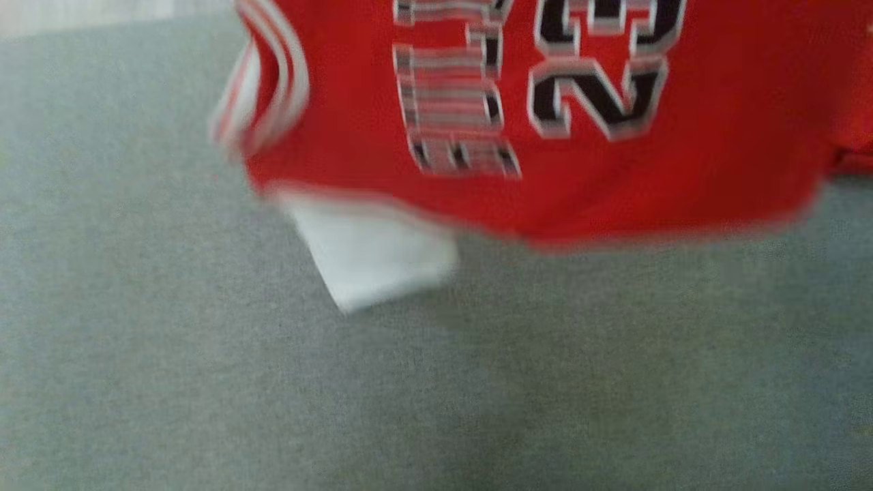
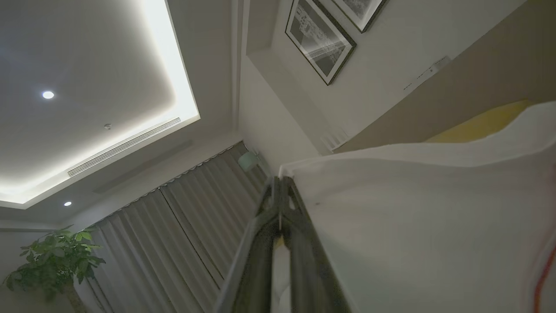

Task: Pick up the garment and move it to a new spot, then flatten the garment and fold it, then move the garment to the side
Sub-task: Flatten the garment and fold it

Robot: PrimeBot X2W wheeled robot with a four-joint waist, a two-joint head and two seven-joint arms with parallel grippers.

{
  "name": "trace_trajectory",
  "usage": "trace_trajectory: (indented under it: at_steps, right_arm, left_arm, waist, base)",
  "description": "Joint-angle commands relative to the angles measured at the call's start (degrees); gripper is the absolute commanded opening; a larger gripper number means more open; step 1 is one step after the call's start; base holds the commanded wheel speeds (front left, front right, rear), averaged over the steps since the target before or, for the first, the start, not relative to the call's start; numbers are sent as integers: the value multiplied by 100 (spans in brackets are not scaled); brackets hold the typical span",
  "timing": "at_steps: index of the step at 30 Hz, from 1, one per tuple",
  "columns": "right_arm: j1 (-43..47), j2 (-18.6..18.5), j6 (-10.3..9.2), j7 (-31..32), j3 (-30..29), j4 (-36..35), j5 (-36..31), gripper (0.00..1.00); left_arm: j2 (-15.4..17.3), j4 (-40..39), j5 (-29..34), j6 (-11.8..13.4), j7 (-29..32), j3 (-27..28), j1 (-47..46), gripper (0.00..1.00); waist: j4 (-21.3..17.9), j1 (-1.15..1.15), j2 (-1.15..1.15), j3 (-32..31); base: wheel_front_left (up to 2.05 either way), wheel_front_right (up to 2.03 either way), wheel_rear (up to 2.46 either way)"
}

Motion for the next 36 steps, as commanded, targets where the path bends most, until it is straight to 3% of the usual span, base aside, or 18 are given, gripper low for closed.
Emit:
trace_trajectory:
  at_steps: [1,7,15,22,27,36]
  right_arm:
    - [-290,-16,-4,-129,39,30,-91,0]
    - [-1288,143,-4,-668,83,688,-691,0]
    - [-1167,123,-4,-862,212,1120,-867,0]
    - [-123,253,-4,-897,1,1129,-870,0]
    - [1075,316,-4,-899,-375,653,-971,0]
    - [3577,673,-4,-900,-1373,-324,-1318,0]
  left_arm:
    - [211,32,132,14,-102,180,-556,0]
    - [15,622,497,116,-650,112,-1427,0]
    - [55,531,179,68,-862,79,-809,0]
    - [344,-640,-100,245,-889,156,1178,0]
    - [600,-1783,-362,604,-890,254,3201,0]
    - [749,-2986,-922,1283,-891,518,6260,0]
  waist:
    - [-62,-2,0,448]
    - [-79,-2,0,944]
    - [168,-2,0,1281]
    - [259,-2,0,1095]
    - [225,-2,0,718]
    - [187,-2,0,55]
  base:
    - [0,0,0]
    - [0,0,0]
    - [0,0,0]
    - [0,0,0]
    - [0,0,0]
    - [0,0,0]
